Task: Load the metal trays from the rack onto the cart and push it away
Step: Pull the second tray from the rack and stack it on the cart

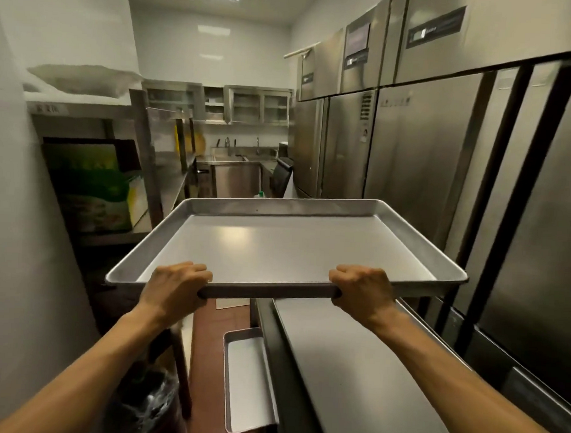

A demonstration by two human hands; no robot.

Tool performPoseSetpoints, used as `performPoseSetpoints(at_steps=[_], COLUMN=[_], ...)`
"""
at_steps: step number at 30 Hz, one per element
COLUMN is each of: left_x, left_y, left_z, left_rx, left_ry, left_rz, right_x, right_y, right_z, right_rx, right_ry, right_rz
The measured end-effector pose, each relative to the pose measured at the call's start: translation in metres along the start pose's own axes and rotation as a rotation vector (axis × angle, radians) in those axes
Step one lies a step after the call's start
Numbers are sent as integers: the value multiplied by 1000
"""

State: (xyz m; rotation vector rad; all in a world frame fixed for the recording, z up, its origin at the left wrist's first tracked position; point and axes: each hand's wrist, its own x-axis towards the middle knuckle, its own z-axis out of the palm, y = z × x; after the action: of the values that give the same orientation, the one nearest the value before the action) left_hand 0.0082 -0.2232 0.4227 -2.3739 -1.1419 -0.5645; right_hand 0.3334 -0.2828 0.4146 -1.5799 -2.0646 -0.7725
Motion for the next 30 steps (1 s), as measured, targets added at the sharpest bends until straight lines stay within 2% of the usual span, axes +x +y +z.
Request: performPoseSetpoints(at_steps=[9, 17, 30], left_x=[88, 168, 192], left_y=[-19, -20, 22], left_z=[81, 140, 242], left_rx=[-135, -192, -403], left_ry=[24, -8, -101], left_rz=[286, 556, 772], right_x=[-9, -24, -50], right_y=[17, -5, -30], right_z=[25, 39, 59], right_rx=[-134, -263, -411], right_ry=[-37, -78, -304], right_rz=[242, 511, 750])
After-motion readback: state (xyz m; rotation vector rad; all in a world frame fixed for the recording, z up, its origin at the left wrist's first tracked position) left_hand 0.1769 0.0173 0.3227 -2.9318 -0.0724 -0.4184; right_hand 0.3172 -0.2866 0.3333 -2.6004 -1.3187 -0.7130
